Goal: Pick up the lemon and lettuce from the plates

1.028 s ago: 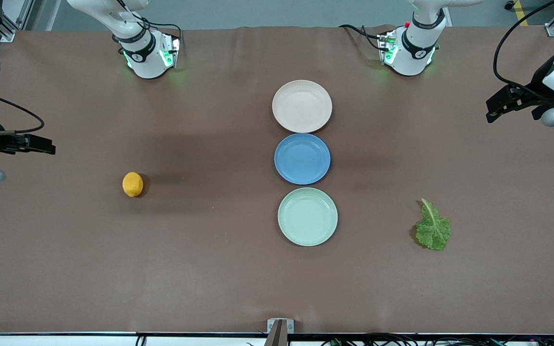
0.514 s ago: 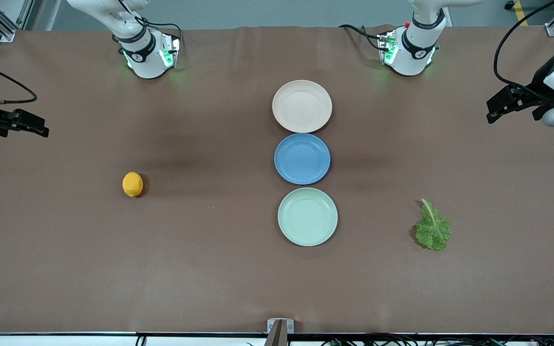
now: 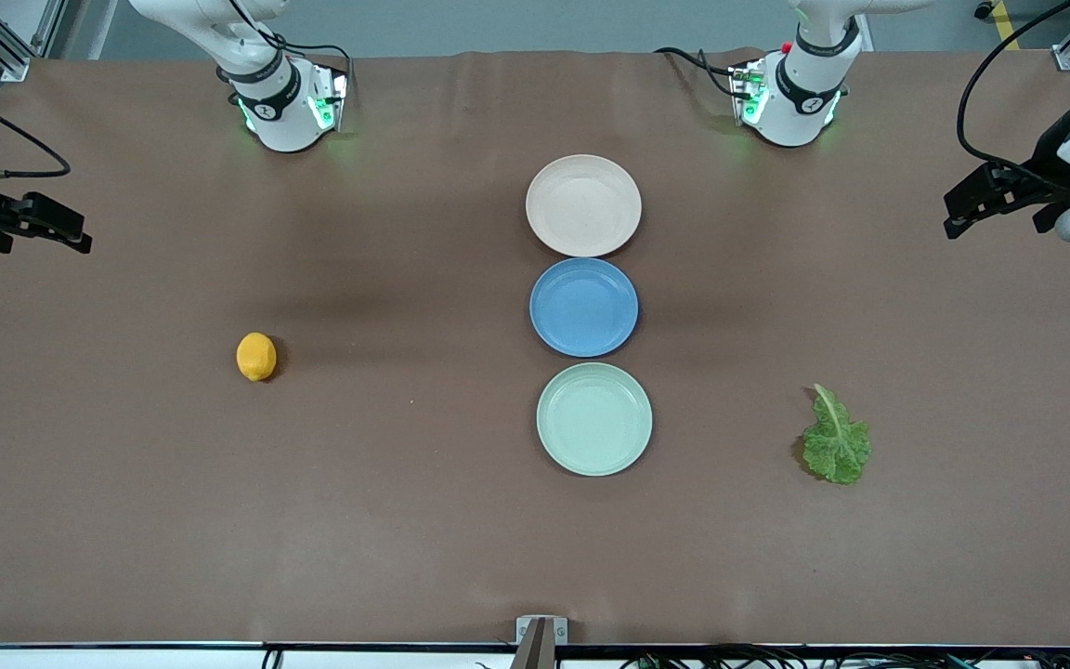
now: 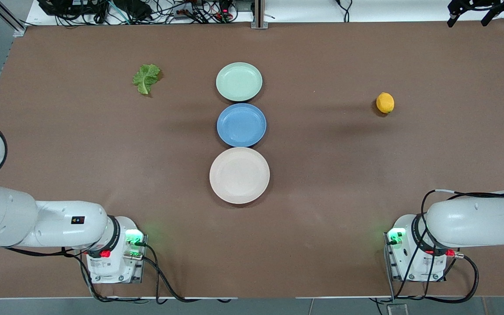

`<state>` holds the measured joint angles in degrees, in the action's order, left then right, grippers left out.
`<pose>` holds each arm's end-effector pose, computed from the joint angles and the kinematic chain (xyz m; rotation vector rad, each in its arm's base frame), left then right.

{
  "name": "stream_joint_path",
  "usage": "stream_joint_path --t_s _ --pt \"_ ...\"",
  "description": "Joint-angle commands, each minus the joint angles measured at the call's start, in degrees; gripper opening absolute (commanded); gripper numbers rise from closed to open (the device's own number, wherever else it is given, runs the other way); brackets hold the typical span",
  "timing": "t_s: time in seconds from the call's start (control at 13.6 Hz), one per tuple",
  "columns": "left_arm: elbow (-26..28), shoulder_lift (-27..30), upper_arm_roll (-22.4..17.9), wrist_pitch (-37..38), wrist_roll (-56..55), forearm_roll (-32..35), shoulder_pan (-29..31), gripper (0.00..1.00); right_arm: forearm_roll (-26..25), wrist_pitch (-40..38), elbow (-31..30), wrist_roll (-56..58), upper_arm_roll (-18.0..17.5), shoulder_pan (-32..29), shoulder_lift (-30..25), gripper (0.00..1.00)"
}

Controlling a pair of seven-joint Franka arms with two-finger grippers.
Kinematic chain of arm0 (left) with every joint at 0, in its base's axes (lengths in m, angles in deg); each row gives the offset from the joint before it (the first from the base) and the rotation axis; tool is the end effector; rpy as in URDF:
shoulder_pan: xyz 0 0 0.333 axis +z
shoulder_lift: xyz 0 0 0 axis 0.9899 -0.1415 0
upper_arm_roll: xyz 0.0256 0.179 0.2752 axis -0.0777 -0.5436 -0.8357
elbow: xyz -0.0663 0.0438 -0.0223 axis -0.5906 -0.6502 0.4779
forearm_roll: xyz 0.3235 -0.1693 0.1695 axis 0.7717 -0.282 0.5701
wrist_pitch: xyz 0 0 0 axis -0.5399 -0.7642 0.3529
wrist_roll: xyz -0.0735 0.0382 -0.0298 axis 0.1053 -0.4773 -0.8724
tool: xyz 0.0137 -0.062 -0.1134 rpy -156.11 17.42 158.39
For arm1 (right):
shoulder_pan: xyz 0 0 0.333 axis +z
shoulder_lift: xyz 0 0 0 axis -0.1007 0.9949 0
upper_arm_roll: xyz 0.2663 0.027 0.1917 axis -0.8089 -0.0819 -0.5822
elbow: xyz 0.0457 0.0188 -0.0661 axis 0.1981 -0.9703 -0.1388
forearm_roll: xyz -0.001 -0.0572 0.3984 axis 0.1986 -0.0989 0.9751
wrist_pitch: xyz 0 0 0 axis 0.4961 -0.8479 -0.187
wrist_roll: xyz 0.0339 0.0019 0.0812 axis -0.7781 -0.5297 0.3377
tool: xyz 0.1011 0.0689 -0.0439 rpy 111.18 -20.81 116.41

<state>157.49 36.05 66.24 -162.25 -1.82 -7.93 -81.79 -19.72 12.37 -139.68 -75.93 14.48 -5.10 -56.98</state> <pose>0.5451 -0.0506 0.6391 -3.1004 -0.0604 -0.0431 0.5429 -0.0408 0.5905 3.1308 -0.0159 -0.1086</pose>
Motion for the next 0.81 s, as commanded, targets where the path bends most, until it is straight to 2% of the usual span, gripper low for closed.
stream_joint_path --t_s 0.0,0.73 --pt "-0.5 0.1 -0.2 0.2 0.5 0.0 -0.1 1.0 0.1 1.1 -2.3 -0.4 -1.0 -1.2 -2.4 1.0" --pt "-0.5 0.1 -0.2 0.4 -1.1 -0.4 -0.1 1.0 0.2 2.0 -2.2 -0.4 -1.1 -1.3 -3.7 1.0"
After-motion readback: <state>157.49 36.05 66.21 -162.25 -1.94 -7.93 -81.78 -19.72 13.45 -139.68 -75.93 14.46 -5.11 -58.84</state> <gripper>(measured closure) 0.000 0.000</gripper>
